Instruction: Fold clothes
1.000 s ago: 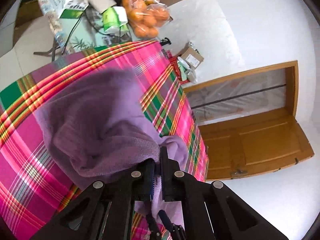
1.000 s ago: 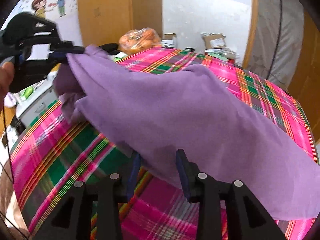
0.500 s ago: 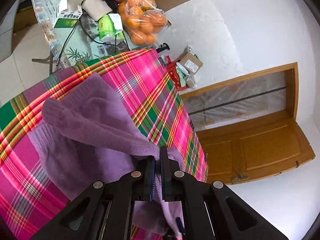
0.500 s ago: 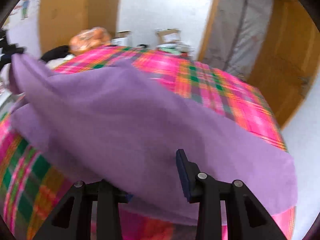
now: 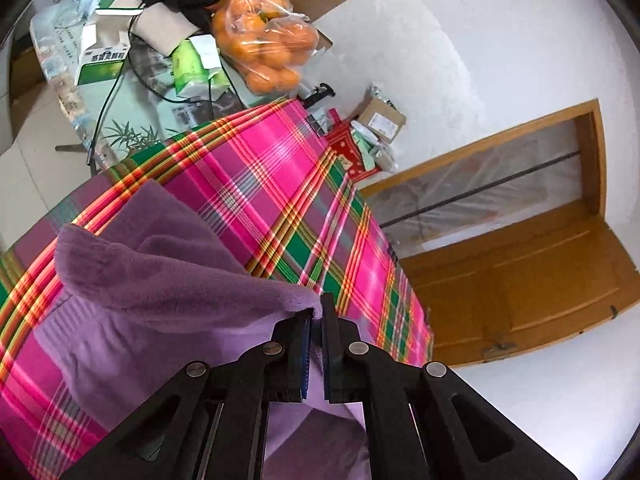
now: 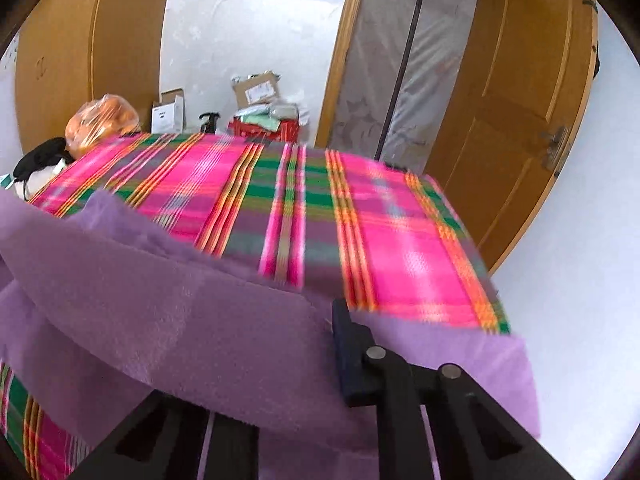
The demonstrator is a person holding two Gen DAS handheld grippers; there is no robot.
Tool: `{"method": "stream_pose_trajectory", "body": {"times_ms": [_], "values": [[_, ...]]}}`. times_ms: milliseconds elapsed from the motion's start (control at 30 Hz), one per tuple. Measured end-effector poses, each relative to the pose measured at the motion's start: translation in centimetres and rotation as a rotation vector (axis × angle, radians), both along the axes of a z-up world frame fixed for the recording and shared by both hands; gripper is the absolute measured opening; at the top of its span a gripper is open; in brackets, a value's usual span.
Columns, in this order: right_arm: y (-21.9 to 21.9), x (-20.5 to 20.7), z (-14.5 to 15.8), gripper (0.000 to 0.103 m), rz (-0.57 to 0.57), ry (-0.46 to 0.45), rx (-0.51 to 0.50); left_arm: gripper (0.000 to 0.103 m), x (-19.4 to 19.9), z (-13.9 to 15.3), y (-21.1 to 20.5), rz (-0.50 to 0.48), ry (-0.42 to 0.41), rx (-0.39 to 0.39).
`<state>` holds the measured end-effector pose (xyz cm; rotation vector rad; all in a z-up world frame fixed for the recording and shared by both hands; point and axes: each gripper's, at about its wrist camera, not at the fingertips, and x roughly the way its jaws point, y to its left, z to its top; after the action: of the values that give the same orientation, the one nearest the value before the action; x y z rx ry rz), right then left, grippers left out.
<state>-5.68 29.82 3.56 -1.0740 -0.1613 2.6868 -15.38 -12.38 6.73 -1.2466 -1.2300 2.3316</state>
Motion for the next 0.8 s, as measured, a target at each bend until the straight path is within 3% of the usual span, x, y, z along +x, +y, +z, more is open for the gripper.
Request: {"method": "stream_pose_trajectory", "body": {"times_ms": [267, 500, 800], "values": [[2.1, -3.8, 0.6, 0.016, -0.015, -0.04, 0.025, 0.004, -3.5, -1.1, 1.5, -0.021, -0.021, -0.089], [4.4, -8.4, 0.5, 0.016, -0.038, -0.079, -0.011, 0.004, -6.6, -0.9, 2.0, 0.01, 0.004, -0.169], [5.0, -13.7, 1.0, 0.015, -0.055, -0.093, -0.044, 0.004, -8.1, -2.9, 3.6, -0.061, -0.032, -0.188]]}}
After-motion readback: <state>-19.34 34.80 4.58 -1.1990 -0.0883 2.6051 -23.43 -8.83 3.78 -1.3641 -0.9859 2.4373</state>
